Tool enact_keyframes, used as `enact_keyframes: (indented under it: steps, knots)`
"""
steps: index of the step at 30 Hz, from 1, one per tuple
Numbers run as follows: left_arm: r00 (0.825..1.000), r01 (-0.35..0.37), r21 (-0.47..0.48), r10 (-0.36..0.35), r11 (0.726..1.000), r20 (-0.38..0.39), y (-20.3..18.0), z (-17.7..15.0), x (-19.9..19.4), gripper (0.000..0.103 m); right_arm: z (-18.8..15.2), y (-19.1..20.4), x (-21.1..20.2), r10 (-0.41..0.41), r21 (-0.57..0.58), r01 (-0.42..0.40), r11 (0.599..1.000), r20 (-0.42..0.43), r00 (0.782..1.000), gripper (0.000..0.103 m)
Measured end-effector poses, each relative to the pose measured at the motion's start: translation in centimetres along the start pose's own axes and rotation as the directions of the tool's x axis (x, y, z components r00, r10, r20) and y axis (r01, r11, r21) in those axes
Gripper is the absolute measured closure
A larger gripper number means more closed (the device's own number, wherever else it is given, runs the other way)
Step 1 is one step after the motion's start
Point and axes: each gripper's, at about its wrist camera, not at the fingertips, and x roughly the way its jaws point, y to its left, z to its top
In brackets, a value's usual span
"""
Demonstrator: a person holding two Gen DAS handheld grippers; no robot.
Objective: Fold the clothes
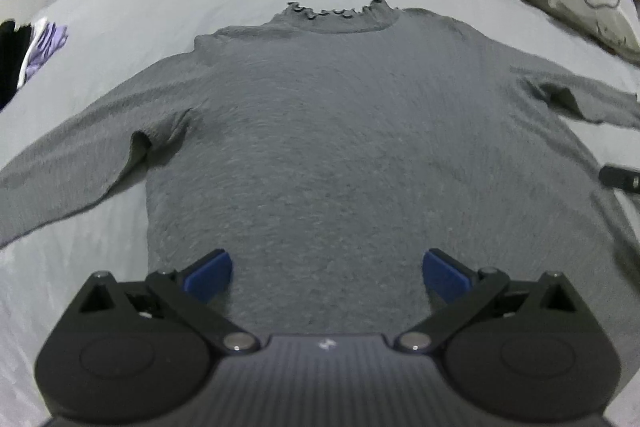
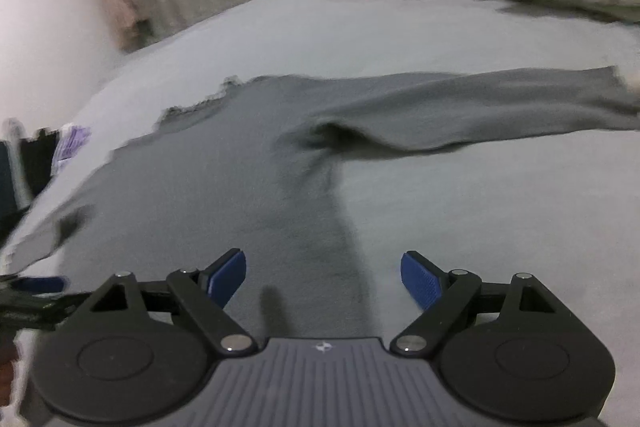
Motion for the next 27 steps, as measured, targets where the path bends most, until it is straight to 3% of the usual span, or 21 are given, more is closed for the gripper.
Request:
enact_keyframes:
  steps: [5, 16, 19, 21, 24, 27]
  knots:
    - [1.0, -0.011, -0.036, 0.012, 0.999, 0.005, 2.0, -0.9, -0.4, 0.0, 0.3, -2.7, -0.6, 0.023, 0.066, -0.024, 0.998, 0.014, 1.0, 0.019]
    - [1.0, 0.003, -0.117, -0.005, 0.993, -0.012, 5.2, -5.8, -3.9, 0.0, -2.7, -2.3, -4.0, 0.022, -0.09, -0.028, 0.996, -0.063, 0.998, 0.019]
    - [1.0, 0.009, -0.123, -0.011, 0.992, -0.015, 6.0, -7.5, -5.3, 0.001, -4.2, -1.9, -5.3, 0.013, -0.148, -0.024, 0.989, -0.081, 0.997, 0.024]
    - [1.0, 0.0, -0.107, -0.003, 0.994, -0.022, 6.1, -8.7, -6.3, 0.004, -5.7, -1.5, -6.6, 0.005, -0.204, -0.025, 0.979, -0.096, 0.995, 0.036]
    - [0.999, -0.024, -0.071, 0.021, 0.997, -0.04, 6.0, -9.9, -7.1, 0.004, -6.8, -1.0, -7.8, -0.014, -0.266, -0.02, 0.964, -0.125, 0.992, 0.038]
    - [0.997, -0.059, -0.091, 0.053, 0.994, -0.063, 6.0, -10.1, -7.6, 0.001, -7.2, -0.9, -8.7, -0.051, -0.279, 0.008, 0.96, -0.146, 0.988, 0.037]
